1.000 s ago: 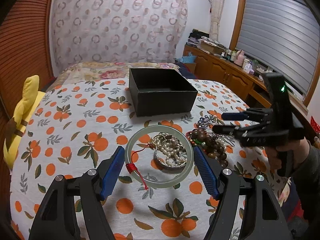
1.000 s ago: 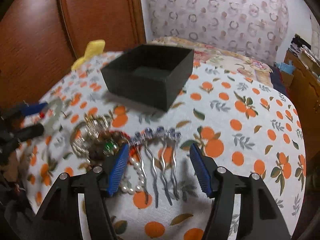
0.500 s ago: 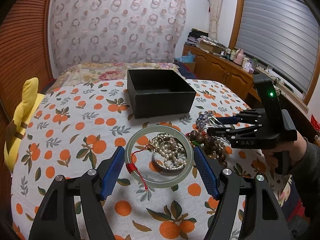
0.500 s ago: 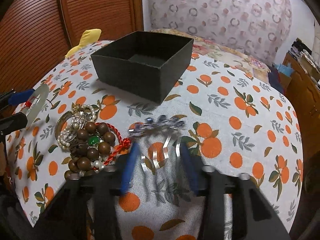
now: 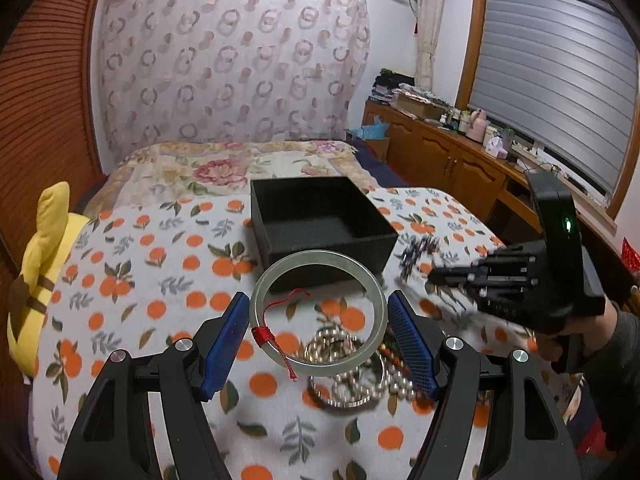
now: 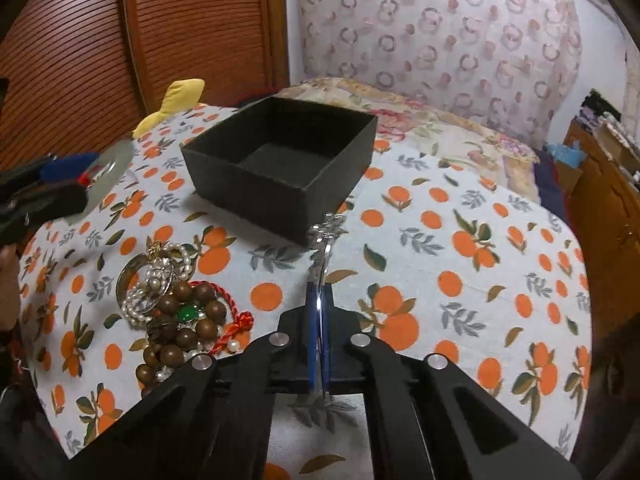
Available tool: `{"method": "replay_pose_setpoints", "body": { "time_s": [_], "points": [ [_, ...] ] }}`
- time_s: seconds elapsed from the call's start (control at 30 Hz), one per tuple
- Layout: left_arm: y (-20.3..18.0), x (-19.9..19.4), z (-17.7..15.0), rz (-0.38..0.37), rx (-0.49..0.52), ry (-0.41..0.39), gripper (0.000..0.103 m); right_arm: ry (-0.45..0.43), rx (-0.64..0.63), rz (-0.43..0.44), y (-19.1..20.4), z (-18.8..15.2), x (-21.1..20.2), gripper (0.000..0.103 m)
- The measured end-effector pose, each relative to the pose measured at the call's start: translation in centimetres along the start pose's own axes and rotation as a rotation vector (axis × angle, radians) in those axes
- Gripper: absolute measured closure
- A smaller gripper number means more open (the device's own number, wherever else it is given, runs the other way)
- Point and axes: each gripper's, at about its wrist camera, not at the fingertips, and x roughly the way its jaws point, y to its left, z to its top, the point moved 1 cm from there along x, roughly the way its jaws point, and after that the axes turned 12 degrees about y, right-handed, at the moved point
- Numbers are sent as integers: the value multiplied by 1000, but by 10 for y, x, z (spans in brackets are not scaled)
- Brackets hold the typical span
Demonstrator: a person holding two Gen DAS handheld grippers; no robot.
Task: Organize jewelry
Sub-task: 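Lift the silver combs with the right gripper toward the black box, then lower the combs into the black box and open the right gripper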
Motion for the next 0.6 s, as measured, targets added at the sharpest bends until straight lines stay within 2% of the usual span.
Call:
{"method": "replay_pose_setpoints", "body": {
  "time_s": [0.13,0.3,0.47,0.6],
  "points": [
    [-1,3,9,-2,7,-7,35,-7,7,9,-1,-1,2,100],
    [3,11,28,3,7,-10,35,-63,2,15,-2,9,-17,100],
    [8,26,52,0,1,-13,35,-139,0,45,-5,35,-38,100],
    [11,42,71,10,-1,4,35,-167,-10,67,-5,61,-37,100]
  ]
}}
